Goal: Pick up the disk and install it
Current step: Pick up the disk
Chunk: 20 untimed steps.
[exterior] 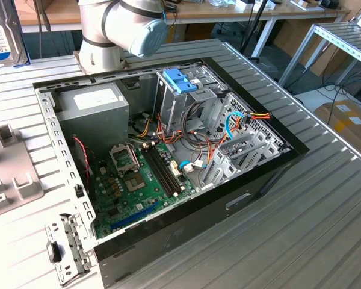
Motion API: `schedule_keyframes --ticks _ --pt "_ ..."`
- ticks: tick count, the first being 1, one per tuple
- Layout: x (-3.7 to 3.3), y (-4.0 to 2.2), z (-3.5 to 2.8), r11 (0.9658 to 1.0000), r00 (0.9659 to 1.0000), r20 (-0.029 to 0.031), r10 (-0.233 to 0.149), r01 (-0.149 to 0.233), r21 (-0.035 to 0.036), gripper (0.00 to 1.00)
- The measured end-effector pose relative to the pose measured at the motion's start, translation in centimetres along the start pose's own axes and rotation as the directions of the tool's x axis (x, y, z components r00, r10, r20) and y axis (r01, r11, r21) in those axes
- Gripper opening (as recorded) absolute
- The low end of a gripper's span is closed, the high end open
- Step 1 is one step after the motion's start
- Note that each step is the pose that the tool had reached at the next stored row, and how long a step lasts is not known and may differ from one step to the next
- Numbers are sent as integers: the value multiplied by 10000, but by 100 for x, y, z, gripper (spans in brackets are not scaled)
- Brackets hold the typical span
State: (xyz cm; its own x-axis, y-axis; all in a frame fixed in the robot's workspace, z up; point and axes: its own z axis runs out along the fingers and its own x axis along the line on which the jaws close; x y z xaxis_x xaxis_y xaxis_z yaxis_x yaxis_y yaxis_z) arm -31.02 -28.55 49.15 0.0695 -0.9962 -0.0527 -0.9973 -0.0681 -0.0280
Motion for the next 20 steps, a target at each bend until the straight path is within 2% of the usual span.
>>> schedule_keyframes --ticks 4,20 --pt "5 -71 3 10000 10000 0 -1 1 0 37" --pt "16 -224 9 10000 10000 0 -1 1 0 37"
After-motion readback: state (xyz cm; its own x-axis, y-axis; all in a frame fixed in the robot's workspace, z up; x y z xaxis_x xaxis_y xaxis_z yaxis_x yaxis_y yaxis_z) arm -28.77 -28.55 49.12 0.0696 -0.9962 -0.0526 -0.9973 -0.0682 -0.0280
